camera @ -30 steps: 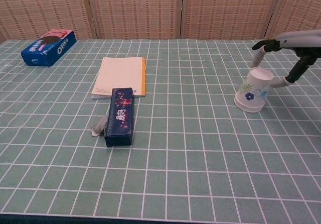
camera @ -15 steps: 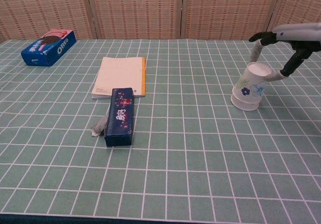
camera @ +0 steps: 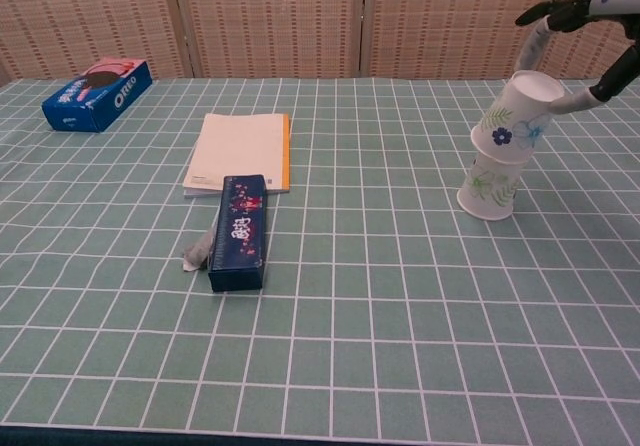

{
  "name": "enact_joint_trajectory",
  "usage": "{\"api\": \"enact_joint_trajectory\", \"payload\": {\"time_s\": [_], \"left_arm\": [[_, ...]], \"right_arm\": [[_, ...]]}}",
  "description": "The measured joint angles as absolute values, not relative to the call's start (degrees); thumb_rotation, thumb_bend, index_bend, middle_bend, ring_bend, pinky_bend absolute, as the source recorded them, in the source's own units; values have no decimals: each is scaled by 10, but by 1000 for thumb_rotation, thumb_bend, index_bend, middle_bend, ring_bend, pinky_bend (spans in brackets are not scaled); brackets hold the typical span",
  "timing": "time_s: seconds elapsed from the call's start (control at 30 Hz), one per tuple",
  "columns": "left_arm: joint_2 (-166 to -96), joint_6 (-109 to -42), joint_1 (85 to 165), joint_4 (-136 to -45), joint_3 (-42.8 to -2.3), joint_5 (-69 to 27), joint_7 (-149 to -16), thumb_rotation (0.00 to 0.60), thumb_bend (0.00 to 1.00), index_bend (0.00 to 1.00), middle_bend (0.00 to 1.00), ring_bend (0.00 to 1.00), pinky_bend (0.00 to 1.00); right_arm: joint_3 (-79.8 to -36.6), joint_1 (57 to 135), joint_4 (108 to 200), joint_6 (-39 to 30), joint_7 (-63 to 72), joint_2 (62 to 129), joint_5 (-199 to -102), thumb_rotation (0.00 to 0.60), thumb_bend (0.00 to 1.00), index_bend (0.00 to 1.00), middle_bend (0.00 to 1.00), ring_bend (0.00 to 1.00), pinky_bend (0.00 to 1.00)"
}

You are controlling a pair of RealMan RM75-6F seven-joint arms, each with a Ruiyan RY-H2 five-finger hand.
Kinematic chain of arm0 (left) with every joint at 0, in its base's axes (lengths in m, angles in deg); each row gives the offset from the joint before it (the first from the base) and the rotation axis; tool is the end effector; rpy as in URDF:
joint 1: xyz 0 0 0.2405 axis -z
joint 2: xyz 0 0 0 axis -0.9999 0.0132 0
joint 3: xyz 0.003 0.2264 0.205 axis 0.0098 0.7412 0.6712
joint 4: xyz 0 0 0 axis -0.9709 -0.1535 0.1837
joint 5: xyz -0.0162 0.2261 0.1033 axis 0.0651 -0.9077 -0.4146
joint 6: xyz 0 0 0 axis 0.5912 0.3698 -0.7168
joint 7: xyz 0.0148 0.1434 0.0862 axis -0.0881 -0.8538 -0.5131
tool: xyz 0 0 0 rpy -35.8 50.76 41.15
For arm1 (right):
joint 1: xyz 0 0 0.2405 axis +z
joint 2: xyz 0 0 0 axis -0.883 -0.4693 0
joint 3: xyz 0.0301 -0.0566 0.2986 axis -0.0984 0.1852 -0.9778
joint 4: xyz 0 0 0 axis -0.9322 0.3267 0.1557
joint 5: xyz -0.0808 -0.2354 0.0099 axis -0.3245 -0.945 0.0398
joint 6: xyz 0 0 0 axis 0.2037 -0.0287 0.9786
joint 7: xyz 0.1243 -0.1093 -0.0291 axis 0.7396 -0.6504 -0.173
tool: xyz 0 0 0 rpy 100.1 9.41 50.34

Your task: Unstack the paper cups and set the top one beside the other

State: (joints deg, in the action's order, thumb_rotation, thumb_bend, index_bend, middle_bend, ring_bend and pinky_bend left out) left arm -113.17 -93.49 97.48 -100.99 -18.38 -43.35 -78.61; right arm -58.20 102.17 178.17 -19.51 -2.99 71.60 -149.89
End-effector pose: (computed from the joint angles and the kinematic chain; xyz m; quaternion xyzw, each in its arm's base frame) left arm -0.3999 0.2437 0.1587 -0.6033 -0.3610 -0.3722 0.6059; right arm -0.2215 -0.4165 0.1058 0.7163 -0.4137 0.3427 0.4453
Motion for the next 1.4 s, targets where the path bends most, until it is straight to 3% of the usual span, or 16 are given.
{"api": "enact_joint_trajectory", "payload": {"time_s": [0.27, 0.57, 1.4], "left_arm": [[-1136, -930, 977, -1009, -187, -425, -795, 600, 495, 0, 0, 0, 0], [-1141, -913, 984, -1006, -190, -413, -805, 600, 495, 0, 0, 0, 0], [-1135, -922, 979, -1008, -191, -415, -790, 600, 495, 0, 0, 0, 0]], "right_arm": [[-585, 994, 1812, -175, -6, 658, -1504, 600, 296, 395, 0, 0, 0], [-574, 979, 1769, -205, 32, 643, -1508, 600, 296, 395, 0, 0, 0], [-551, 998, 1574, -303, 103, 781, -1534, 600, 296, 395, 0, 0, 0]]}}
